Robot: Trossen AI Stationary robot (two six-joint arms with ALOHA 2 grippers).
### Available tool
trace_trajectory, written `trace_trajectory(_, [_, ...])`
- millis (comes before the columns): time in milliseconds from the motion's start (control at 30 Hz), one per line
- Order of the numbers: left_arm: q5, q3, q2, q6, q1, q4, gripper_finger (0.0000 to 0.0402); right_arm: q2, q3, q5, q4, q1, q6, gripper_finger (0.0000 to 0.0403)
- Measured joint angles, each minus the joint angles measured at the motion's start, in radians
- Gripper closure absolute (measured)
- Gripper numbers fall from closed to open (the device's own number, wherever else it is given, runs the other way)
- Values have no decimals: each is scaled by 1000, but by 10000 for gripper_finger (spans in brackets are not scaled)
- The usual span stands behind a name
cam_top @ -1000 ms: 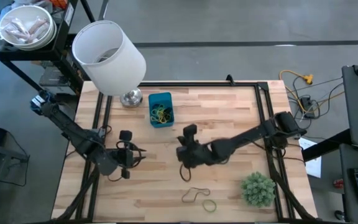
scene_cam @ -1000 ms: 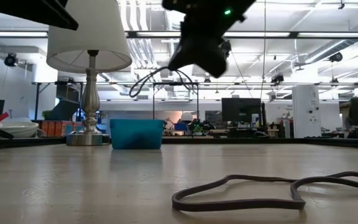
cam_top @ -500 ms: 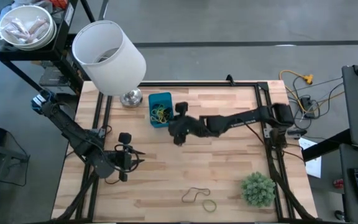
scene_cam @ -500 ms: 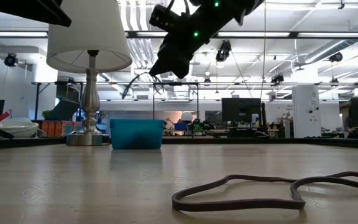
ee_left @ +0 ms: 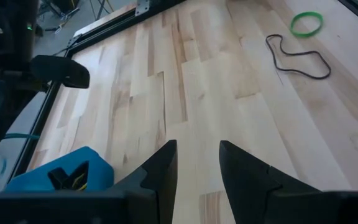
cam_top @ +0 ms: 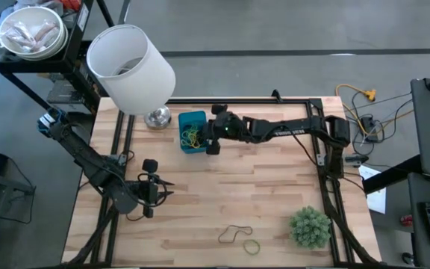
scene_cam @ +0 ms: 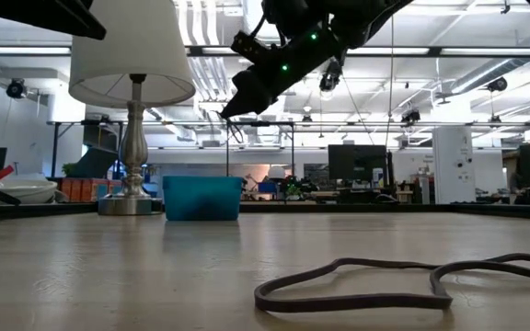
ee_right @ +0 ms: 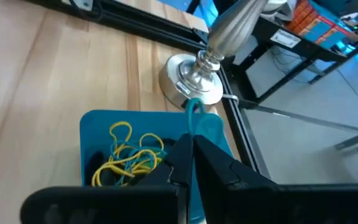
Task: Pick and place rubber bands into bin
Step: Put the blue rubber band into the blue bin, then put the purple rubber band into the blue bin
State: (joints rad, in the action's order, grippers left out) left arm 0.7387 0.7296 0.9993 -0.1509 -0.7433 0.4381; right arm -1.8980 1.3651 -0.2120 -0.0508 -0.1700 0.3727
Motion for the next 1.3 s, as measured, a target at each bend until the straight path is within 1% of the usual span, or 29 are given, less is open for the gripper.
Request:
trace_trajectory(267, [0, 0, 0, 0, 0, 0, 297, -25, 2, 93, -60, -35, -23, 394])
trace_trajectory(500, [0, -1, 0, 0, 0, -1, 297, -93, 24, 94, -65, -62, -57, 394])
trace_trajectory(600, [0, -1, 1, 0, 0, -1, 297, -107, 37, 105, -60, -75, -99, 394])
trace_trajectory(667, [0, -1, 1, 0, 0, -1, 297, -113, 46, 128, -60, -83, -136, 394])
trace_trajectory(767, [0, -2, 1, 0, 0, -2, 297, -114, 51, 189, -50, -92, -162, 394])
trace_trajectory(867, [0, -2, 1, 0, 0, -2, 297, -114, 51, 213, -49, -93, -175, 392])
trace_trajectory(1000, [0, -3, 1, 0, 0, -2, 297, -114, 51, 240, -49, -92, -179, 366])
trace_trajectory(1100, [0, -3, 1, 0, 0, -2, 297, -114, 51, 270, -49, -93, -192, 334])
trace_trajectory(1233, [0, -3, 1, -1, 0, -2, 297, -114, 51, 275, -46, -93, -201, 290])
trace_trajectory(1300, [0, -3, 1, -1, 0, -2, 297, -109, 51, 285, -10, -93, -185, 273])
